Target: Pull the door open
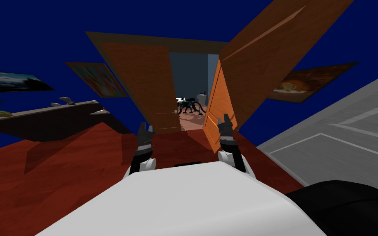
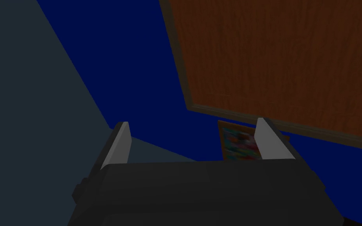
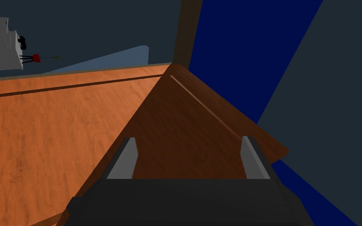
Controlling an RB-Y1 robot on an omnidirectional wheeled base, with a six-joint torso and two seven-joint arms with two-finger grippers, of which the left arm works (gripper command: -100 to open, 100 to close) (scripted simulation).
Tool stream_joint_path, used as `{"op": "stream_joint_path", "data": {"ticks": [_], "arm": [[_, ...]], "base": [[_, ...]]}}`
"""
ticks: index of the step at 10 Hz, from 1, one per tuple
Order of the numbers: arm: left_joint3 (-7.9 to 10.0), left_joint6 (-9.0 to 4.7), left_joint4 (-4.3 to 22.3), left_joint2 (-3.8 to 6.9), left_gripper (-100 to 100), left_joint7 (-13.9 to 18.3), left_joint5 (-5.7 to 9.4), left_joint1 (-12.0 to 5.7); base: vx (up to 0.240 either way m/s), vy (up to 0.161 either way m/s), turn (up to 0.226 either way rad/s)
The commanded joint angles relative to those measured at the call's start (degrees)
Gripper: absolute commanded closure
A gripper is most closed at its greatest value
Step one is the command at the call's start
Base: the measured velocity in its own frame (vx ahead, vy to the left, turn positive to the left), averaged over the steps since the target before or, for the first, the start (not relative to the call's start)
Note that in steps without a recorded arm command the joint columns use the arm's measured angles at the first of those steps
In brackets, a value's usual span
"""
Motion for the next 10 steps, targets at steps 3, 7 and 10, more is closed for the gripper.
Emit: {"op": "stream_joint_path", "data": {"ticks": [3, 7, 10], "arm": [[1.45, -0.78, 3.96, 1.05, -100, -4.25, -1.19, -1.19], [2.77, -1.48, 7.64, 1.81, -100, -8.20, -2.34, -2.26], [3.83, -2.05, 10.60, 2.29, -100, -11.36, -3.26, -3.11]], "base": [[0.123, -0.007, -0.035], [0.099, -0.004, -0.027], [0.099, 0.002, -0.030]]}}
